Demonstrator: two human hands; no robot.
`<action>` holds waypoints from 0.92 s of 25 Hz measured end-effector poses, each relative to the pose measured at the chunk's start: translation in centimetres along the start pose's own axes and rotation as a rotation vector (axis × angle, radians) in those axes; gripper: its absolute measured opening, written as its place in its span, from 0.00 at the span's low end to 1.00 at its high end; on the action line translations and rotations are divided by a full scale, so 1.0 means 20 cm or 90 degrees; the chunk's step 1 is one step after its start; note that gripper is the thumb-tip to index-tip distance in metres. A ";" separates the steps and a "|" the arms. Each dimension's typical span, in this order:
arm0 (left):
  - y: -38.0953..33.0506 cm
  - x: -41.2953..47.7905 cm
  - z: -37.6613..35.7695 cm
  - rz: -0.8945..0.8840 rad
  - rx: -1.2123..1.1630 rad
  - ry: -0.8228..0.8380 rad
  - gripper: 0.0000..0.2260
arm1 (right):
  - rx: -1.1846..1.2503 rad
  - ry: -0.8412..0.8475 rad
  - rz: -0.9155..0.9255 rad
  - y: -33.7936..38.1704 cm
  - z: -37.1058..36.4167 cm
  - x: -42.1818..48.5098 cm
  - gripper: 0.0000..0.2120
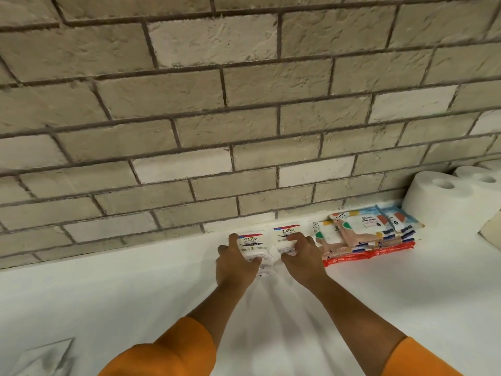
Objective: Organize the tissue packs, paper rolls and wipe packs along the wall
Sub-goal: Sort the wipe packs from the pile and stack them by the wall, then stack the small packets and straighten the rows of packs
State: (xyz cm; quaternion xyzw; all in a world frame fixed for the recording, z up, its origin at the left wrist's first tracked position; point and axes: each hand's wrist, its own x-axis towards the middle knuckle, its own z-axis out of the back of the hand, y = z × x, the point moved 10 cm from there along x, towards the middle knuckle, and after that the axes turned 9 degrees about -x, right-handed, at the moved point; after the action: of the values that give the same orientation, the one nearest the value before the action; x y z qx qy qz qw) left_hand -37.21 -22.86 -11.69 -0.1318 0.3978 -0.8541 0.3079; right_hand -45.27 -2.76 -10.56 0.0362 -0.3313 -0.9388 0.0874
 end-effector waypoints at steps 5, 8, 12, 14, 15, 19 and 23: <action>0.01 0.01 0.00 -0.004 -0.030 0.020 0.35 | -0.069 0.046 0.014 0.00 0.00 0.02 0.23; 0.02 0.02 -0.02 0.002 -0.033 0.091 0.37 | -0.069 0.089 0.020 0.00 0.00 0.00 0.26; 0.03 -0.02 0.00 0.018 -0.032 0.135 0.41 | 0.018 0.119 0.028 0.02 0.01 -0.09 0.25; 0.04 -0.07 0.08 0.011 0.026 0.083 0.39 | 0.075 0.106 0.032 0.04 0.03 -0.17 0.19; 0.05 -0.11 0.13 0.004 0.043 0.060 0.37 | 0.112 0.108 0.025 0.05 0.03 -0.23 0.15; 0.16 -0.28 0.24 -0.008 -0.073 0.095 0.21 | 0.286 0.136 -0.048 0.02 -0.05 -0.46 0.13; 0.30 -0.55 0.34 0.022 -0.205 0.170 0.03 | 0.332 0.128 -0.096 0.00 -0.11 -0.71 0.12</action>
State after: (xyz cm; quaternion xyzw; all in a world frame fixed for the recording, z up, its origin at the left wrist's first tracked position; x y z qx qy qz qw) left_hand -22.87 -22.91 -11.55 -0.0581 0.5686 -0.7839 0.2425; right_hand -31.10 -1.36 -12.11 0.1752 -0.5475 -0.8174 0.0372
